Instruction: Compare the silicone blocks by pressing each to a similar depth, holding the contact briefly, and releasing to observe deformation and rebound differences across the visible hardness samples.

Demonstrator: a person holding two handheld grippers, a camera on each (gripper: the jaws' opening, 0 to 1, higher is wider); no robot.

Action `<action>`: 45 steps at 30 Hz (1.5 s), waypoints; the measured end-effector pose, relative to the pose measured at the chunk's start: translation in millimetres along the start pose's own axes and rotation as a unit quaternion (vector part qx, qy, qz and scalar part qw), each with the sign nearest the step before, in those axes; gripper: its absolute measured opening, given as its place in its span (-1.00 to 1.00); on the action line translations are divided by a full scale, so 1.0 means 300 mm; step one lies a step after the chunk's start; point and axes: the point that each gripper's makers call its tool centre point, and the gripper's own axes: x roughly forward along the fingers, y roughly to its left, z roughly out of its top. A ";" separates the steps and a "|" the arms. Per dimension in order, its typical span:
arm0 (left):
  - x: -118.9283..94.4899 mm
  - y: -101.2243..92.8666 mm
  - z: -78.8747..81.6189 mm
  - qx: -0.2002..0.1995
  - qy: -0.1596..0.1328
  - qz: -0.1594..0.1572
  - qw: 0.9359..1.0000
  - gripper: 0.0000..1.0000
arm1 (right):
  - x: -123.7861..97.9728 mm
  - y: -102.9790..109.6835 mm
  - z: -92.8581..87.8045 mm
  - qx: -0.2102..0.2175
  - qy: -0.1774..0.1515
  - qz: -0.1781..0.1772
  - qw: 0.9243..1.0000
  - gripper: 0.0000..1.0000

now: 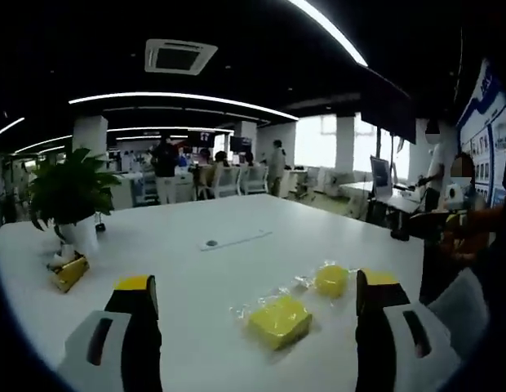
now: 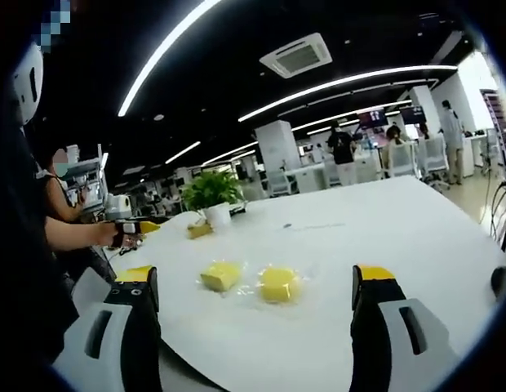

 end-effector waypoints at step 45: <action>-0.396 0.021 -0.174 -0.064 0.036 0.049 0.996 0.99 | -0.010 -0.008 -0.037 -0.035 0.036 -0.010 0.999 0.83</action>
